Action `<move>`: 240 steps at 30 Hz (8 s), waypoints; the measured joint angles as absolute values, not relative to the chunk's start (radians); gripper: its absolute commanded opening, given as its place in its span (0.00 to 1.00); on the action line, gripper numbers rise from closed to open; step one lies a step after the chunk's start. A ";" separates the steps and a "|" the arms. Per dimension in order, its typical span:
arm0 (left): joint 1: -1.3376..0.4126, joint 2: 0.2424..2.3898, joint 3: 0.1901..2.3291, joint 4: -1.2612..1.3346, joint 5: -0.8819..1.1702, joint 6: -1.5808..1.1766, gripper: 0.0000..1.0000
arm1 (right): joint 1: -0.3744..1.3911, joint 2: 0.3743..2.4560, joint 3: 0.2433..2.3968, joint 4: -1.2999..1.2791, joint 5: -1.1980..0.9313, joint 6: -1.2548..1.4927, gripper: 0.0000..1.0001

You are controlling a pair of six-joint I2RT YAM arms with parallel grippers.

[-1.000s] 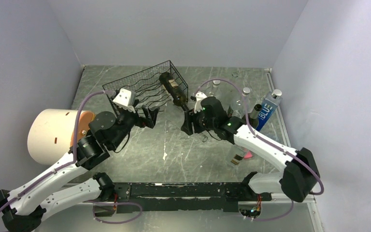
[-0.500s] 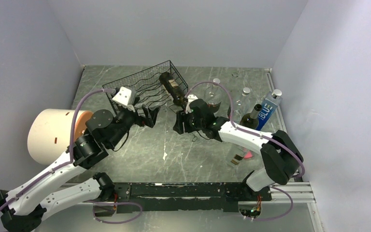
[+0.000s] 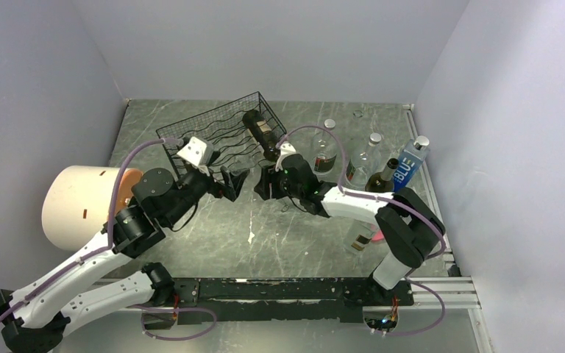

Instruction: Put the wine bottle on the wine rack

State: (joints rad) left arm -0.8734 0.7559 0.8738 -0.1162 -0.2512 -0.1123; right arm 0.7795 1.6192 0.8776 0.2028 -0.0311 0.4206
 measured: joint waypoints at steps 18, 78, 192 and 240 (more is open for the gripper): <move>-0.873 0.774 0.892 -0.128 -0.206 -0.117 0.95 | 0.799 1.866 0.954 0.528 0.096 0.401 0.00; -0.873 0.783 0.962 -0.301 -0.187 -0.234 0.95 | 0.804 2.082 1.192 0.611 0.239 0.371 0.87; -0.873 0.885 0.907 -0.183 -0.103 -0.190 0.95 | 0.794 0.509 0.843 -0.688 0.703 0.356 0.68; -0.873 1.198 0.287 1.000 0.366 -0.147 0.95 | 0.793 0.892 0.841 -0.139 0.007 0.299 0.00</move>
